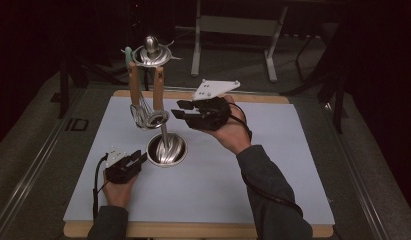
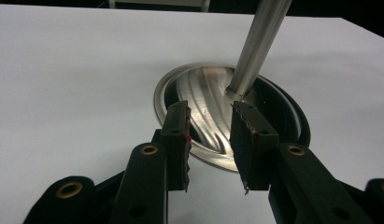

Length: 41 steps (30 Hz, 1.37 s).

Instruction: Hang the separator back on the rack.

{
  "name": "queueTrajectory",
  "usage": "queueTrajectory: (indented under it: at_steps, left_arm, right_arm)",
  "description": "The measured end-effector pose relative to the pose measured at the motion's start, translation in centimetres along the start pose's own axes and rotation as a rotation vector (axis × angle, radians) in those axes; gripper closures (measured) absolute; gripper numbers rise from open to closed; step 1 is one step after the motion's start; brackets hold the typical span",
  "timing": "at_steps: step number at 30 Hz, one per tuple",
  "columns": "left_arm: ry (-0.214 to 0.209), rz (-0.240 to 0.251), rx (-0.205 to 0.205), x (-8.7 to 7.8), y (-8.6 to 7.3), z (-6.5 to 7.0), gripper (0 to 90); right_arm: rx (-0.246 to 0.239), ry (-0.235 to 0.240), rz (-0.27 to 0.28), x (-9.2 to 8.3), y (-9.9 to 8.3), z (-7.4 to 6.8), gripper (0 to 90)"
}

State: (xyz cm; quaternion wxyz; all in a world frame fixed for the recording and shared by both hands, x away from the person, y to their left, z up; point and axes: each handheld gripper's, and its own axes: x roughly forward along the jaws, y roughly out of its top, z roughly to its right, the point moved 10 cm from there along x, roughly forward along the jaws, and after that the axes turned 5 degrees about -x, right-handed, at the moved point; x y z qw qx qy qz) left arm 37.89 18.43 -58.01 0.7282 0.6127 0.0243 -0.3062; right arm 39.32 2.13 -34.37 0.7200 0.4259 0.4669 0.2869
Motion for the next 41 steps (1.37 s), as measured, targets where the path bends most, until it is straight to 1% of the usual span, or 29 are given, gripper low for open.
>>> queueTrajectory:
  at_steps: [4, 7, 11, 18, 21, 24, 28, 31, 33, 36, 37, 39, 40, 41]
  left_arm:
    - [0.000, -0.001, 0.000, 0.0, 0.0, 0.0, 67.8]
    - [0.000, 0.000, 0.000, 0.0, 0.0, 0.0, 67.8]
    - [0.001, 0.000, 0.000, 0.0, 0.0, 0.0, 67.8]
    - [0.001, 0.000, -0.001, 0.0, 0.0, 0.0, 67.8]
    - [0.001, -0.001, -0.001, 0.0, 0.0, 0.0, 67.7]
    - [0.001, 0.000, -0.002, 0.0, 0.0, 0.0, 67.8]
    - [0.001, -0.001, 0.000, 0.0, 0.0, 0.0, 67.8]
    - [0.000, 0.000, -0.001, 0.0, 0.0, 0.0, 67.7]
    - [0.000, 0.000, -0.002, 0.0, 0.0, 0.0, 67.7]
    - [-0.001, 0.000, -0.002, 0.0, 0.0, 0.0, 67.7]
    - [-0.001, -0.001, -0.003, 0.0, 0.0, 0.0, 67.7]
    - [-0.001, -0.001, -0.004, 0.0, 0.0, 0.0, 67.7]
    - [0.000, -0.002, -0.003, 0.0, 0.0, -0.1, 67.7]
    - [0.000, -0.002, -0.003, 0.0, 0.0, -0.1, 67.6]
  right_arm:
    - [-0.001, 0.007, -0.015, 0.0, -0.5, 0.1, 66.2]
    - [0.010, 0.007, -0.036, 0.0, -1.1, 0.2, 66.2]
    - [0.018, 0.006, -0.046, -0.2, -1.7, 0.5, 66.1]
    - [0.028, 0.008, -0.073, -0.5, -2.9, 0.8, 65.9]
    - [0.027, 0.010, -0.094, -0.5, -3.6, 0.9, 65.2]
    - [0.045, 0.018, -0.106, -0.4, -4.2, 0.8, 65.0]
    - [0.051, 0.032, -0.115, -0.3, -5.0, 0.4, 64.9]
    - [0.052, 0.032, -0.125, -0.2, -5.7, 0.3, 63.6]
    - [0.062, 0.040, -0.127, -0.3, -6.5, 0.1, 63.4]
    - [0.074, 0.033, -0.156, -0.4, -8.3, 0.3, 63.5]
    - [0.094, 0.033, -0.165, -0.6, -9.3, 0.3, 63.4]
    - [0.121, 0.027, -0.174, -0.7, -10.6, 0.5, 63.5]
    - [0.135, 0.028, -0.189, -0.7, -11.4, 0.5, 63.4]
    - [0.125, 0.019, -0.225, -0.6, -12.5, 0.3, 63.2]
